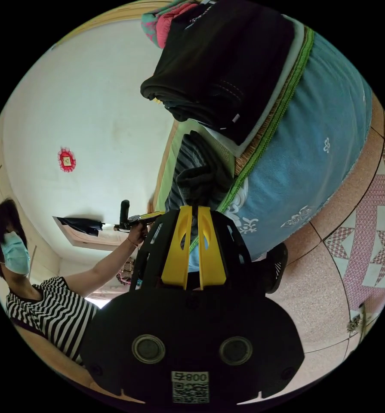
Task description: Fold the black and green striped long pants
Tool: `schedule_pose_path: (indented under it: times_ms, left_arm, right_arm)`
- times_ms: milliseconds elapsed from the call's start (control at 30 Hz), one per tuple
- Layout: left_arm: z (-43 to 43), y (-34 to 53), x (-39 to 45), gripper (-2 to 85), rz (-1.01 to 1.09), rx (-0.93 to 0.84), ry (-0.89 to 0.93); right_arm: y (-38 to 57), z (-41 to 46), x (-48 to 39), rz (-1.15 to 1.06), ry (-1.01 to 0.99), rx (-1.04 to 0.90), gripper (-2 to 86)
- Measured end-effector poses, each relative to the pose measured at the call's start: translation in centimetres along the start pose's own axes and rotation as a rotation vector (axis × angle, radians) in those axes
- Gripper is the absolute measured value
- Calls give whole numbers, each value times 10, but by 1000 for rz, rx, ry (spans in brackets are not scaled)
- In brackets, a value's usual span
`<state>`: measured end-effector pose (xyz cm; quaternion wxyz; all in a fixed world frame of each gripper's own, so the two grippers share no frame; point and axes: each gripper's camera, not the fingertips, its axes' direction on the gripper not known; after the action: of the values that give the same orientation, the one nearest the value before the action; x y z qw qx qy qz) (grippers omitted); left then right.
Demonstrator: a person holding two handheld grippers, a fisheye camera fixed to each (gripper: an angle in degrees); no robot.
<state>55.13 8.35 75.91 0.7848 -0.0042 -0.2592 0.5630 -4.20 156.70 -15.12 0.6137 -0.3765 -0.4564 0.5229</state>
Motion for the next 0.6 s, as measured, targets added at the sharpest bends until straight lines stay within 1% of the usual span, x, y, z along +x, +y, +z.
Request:
schedule_pose_path:
  times_ms: [100, 200, 267, 300, 367, 400, 433, 467, 533, 600]
  left_arm:
    - [1, -13, -7, 17, 14, 36, -11]
    - [-10, -13, -19, 12, -16, 149, -26]
    - [-6, -15, -32, 12, -72, 219, -7]
    - [-1, -17, -34, 12, -75, 213, -10]
    - [24, -32, -42, 14, -83, 125, -19]
    - [26, -35, -44, 15, -92, 134, -25]
    - [25, -41, -47, 17, -100, 183, -15]
    - [22, -48, -48, 18, -83, 235, 12]
    - [21, -64, -43, 20, -38, 281, 51]
    - [25, -86, -34, 23, 22, 290, 77]
  right_arm:
    - [2, -12, 15, 8, -30, -2, 24]
    - [5, -22, 28, 8, -41, -2, 24]
    - [6, -26, 43, 28, -47, -3, 24]
    - [6, -26, 47, 38, -47, -3, 24]
    - [7, -30, 61, 59, -64, -5, 25]
    - [8, -31, 63, 61, -66, -6, 25]
    - [8, -33, 66, 61, -70, -6, 25]
    - [9, -35, 69, 58, -72, -6, 25]
    - [10, -38, 75, 58, -80, -10, 25]
    - [11, -40, 81, 61, -94, -7, 25]
